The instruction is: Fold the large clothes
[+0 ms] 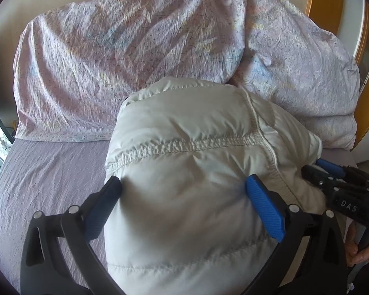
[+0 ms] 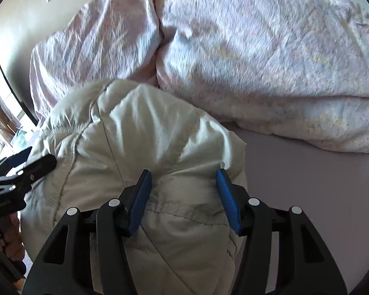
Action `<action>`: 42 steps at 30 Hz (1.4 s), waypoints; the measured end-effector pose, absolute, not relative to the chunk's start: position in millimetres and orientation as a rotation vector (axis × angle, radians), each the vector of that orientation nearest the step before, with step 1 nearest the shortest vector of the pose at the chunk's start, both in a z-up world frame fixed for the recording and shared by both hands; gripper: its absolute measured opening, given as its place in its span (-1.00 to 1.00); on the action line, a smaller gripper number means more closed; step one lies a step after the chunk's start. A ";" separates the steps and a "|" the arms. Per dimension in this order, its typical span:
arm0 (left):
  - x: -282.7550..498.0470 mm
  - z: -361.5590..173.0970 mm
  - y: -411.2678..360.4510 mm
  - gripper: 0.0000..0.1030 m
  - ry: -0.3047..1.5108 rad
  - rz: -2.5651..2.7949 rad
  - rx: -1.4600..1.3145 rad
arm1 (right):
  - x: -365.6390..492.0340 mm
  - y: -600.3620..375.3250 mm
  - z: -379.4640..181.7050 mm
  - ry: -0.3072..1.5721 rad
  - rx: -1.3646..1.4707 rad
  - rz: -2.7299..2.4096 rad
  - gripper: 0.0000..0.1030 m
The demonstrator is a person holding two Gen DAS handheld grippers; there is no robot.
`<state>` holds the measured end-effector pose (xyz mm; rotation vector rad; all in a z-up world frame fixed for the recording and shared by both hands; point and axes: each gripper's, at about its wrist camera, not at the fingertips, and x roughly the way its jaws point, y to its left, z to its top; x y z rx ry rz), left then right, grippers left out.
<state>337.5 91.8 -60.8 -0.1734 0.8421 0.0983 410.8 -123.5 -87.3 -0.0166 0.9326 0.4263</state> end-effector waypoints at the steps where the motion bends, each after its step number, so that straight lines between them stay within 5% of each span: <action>1: 337.7 -62.8 92.1 0.97 0.839 0.096 -0.175 | 411.6 -124.6 -90.7 0.940 -0.006 0.429 0.11; 42: 345.9 -93.2 97.7 0.97 0.747 0.132 -0.201 | 411.0 -123.6 -117.5 0.918 0.042 0.436 0.22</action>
